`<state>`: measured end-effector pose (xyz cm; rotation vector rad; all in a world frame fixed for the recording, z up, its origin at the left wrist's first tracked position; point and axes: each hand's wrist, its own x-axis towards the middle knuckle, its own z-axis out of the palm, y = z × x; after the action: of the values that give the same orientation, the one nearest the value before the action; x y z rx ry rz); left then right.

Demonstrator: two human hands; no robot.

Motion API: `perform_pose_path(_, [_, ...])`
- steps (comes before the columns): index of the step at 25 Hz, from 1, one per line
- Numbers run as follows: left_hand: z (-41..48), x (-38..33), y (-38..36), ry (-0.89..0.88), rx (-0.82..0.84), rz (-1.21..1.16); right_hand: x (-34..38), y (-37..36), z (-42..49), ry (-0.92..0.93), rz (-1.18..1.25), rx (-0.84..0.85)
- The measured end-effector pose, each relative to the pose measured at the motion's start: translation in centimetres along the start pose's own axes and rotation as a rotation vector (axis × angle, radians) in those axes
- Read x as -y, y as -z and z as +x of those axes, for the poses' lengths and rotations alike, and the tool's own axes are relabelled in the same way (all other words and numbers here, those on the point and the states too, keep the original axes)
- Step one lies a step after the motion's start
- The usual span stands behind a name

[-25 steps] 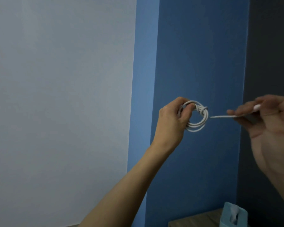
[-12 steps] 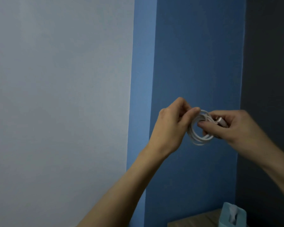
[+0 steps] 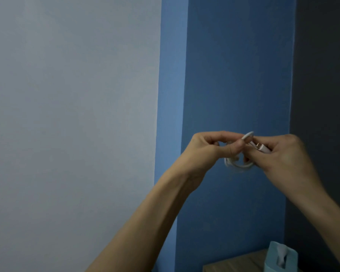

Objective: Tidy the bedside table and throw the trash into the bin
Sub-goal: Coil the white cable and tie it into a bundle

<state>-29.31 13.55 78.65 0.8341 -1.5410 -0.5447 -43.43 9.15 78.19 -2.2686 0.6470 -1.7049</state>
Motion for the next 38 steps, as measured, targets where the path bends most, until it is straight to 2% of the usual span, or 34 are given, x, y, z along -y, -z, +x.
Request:
perform_pose_path(5, [0.2, 0.8, -0.1, -0.080, -0.108, -0.014, -0.3, 0.4, 0.4, -0.009, 0.124, 0.059])
perform_pose_path(8, [0.3, 0.6, 0.2, -0.202, -0.186, 0.173, -0.7, 1.1, 0.5, -0.053, 0.315, 0.154])
perform_pose_path(10, [0.1, 0.6, 0.0, -0.248, -0.243, 0.309, -0.5, 1.1, 0.5, -0.067, 0.355, 0.153])
perform_pose_path(13, [-0.2, 0.7, -1.2, -0.251, -0.387, 0.403, 0.1, 0.6, 0.5, -0.072, 0.386, 0.098])
perform_pose_path(15, [0.1, 0.7, -1.3, -0.167, -0.403, 0.442, 0.1, 0.3, 0.7, -0.057, 0.394, 0.050])
perform_pose_path(17, [0.2, 0.3, -1.2, -0.052, -0.281, 0.365, 0.1, 0.2, 0.6, -0.030, 0.370, 0.041])
perform_pose_path(20, [0.2, -0.2, -0.7, 0.094, -0.092, -0.027, 0.0, 0.1, 0.4, -0.009, 0.369, 0.076])
perform_pose_path(24, [-0.1, -0.2, 0.4, 0.184, -0.014, -0.270, -0.5, -0.1, 0.3, 0.012, 0.328, 0.072])
perform_pose_path(31, [0.2, 0.7, 1.2, 0.195, -0.264, -0.361, -1.2, -0.9, 0.3, -0.002, 0.316, 0.195])
perform_pose_path(36, [0.2, 1.4, 2.6, -0.032, -0.447, -0.199, -1.6, -0.8, -0.3, 0.023, 0.224, 0.345])
perform_pose_path(38, [0.1, 1.5, 2.9, -0.105, -0.510, -0.148, -1.6, -0.7, -0.3, 0.037, 0.220, 0.352])
